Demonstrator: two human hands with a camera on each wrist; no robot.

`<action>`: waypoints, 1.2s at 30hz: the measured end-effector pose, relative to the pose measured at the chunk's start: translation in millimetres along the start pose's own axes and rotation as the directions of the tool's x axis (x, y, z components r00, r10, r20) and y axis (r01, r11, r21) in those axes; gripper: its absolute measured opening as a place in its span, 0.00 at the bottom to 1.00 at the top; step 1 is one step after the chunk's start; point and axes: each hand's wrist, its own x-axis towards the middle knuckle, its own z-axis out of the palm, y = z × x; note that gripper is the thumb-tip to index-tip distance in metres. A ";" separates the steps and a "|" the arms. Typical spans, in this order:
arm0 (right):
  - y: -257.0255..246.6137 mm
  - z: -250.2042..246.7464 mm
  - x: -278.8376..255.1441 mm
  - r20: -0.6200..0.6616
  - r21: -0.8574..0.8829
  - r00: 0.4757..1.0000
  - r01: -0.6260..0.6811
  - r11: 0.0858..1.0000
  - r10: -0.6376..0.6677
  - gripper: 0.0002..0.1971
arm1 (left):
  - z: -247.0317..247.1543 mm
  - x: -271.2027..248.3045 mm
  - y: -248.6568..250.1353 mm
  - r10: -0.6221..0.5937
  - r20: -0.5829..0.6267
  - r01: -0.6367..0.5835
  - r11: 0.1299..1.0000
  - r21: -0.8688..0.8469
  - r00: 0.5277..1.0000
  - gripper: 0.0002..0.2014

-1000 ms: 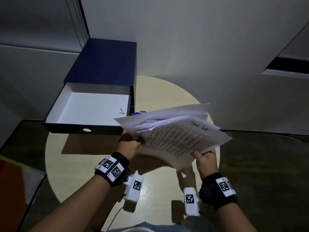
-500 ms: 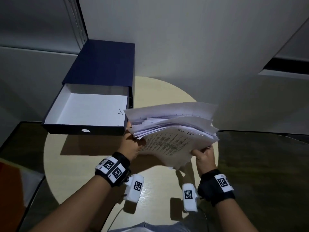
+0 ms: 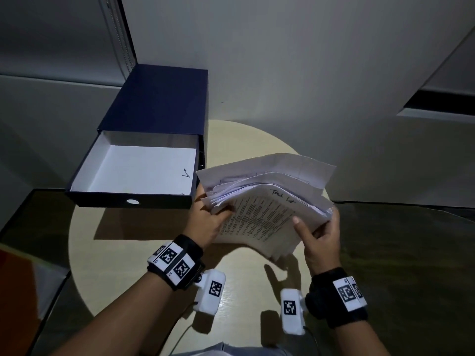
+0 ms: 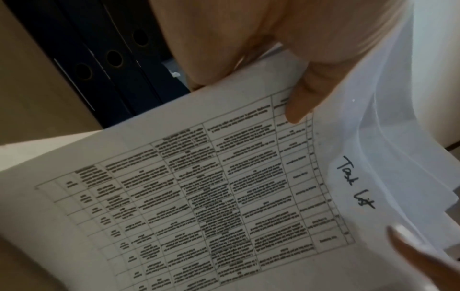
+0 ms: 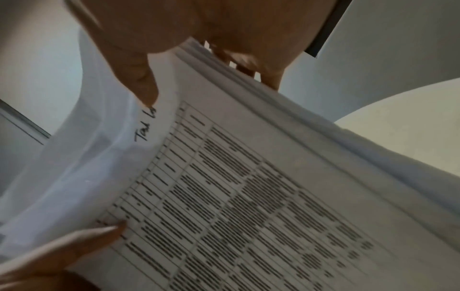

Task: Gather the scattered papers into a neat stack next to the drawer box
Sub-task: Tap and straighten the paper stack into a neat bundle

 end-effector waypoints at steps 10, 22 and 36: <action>-35.9 22.8 15.7 -0.154 -0.102 0.958 0.227 0.968 -0.241 0.07 | -3.0 5.3 1.1 0.056 0.029 -0.055 0.998 -0.038 0.998 0.35; -33.9 19.3 19.6 -0.158 -0.139 0.962 0.203 0.969 -0.224 0.07 | -3.9 6.2 3.0 0.102 0.074 -0.098 0.994 -0.052 0.992 0.37; -34.3 19.3 22.4 -0.202 -0.139 0.936 0.262 0.955 -0.287 0.07 | -1.7 4.6 12.9 0.206 0.081 -0.208 0.978 0.017 0.975 0.34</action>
